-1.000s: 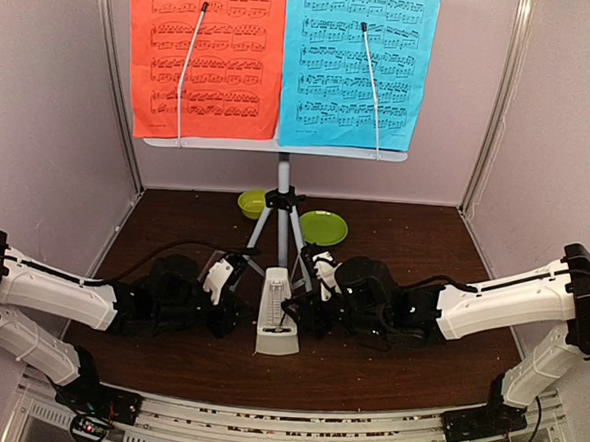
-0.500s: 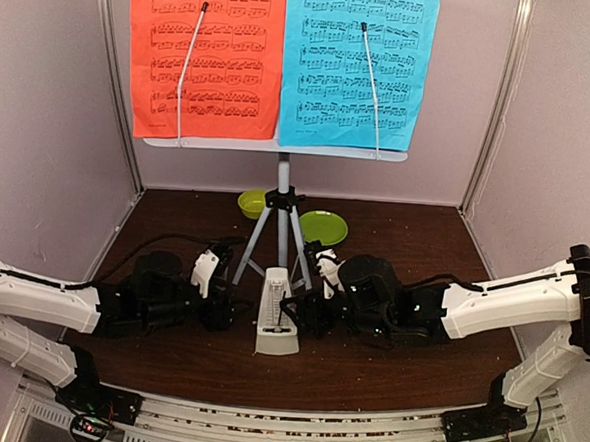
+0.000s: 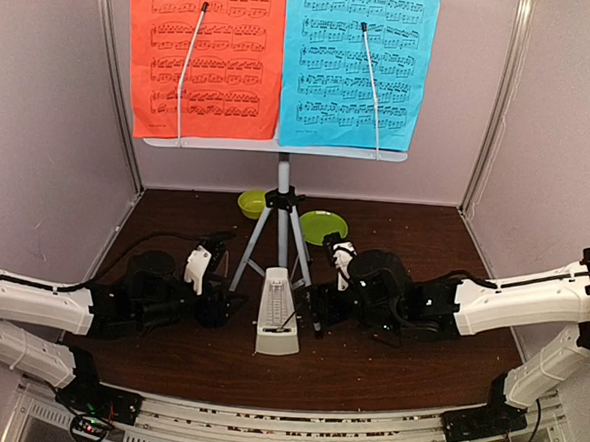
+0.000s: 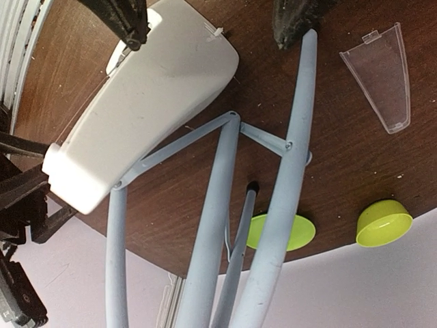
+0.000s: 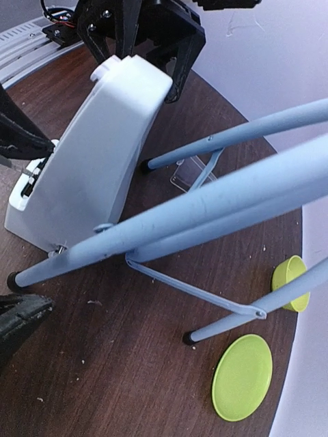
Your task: Set up the instrument practice props
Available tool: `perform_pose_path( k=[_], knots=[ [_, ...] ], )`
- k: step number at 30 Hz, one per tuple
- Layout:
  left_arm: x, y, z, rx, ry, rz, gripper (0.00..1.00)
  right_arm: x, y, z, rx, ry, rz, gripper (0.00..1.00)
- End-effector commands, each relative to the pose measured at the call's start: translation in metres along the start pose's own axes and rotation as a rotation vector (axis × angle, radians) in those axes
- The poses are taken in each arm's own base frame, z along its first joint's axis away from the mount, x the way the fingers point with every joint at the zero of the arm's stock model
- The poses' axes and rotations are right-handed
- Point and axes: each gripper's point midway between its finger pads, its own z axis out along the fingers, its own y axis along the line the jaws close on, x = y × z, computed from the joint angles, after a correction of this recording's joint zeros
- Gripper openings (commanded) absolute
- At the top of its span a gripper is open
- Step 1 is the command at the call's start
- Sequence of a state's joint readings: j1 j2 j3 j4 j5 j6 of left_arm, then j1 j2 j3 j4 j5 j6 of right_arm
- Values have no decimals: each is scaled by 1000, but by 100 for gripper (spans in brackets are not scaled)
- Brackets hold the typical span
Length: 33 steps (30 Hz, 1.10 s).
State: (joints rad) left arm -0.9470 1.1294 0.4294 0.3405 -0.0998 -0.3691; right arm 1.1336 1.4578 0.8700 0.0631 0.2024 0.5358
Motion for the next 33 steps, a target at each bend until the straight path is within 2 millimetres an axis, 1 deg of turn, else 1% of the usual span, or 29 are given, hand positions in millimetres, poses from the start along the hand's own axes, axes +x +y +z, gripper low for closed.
perform_pose_path(
  k=[1, 7, 10, 12, 15, 18, 21, 24, 27, 30, 33],
  knots=[
    [-5, 6, -4, -30, -37, -11, 65, 11, -31, -4, 77, 6, 31, 67],
    [-5, 13, -7, -65, -35, -13, 66, 33, -65, -3, 99, 44, 98, 67],
    [-6, 19, -10, -85, -38, -26, 67, 33, -72, -8, 84, 41, 129, 67],
    [-7, 25, -12, -100, -38, -39, 67, 28, -72, -15, 72, 30, 135, 68],
    [-7, 39, -17, -132, -43, -65, 67, 13, -69, -26, 43, -1, 152, 69],
    [-12, 55, -27, -169, -59, -85, 68, -10, -67, -43, 8, -60, 165, 72],
    [-22, 72, -41, -216, -82, -97, 68, -35, -67, -63, -12, -126, 162, 74],
    [-36, 88, -57, -270, -112, -96, 71, -52, -73, -78, -7, -172, 151, 79],
    [-54, 93, -71, -300, -135, -77, 72, -66, -80, -91, -4, -215, 136, 84],
    [-76, 91, -82, -309, -163, -56, 73, -80, -83, -105, -15, -260, 101, 88],
    [-96, 88, -89, -311, -185, -39, 74, -94, -84, -119, -28, -299, 62, 98]
  ],
)
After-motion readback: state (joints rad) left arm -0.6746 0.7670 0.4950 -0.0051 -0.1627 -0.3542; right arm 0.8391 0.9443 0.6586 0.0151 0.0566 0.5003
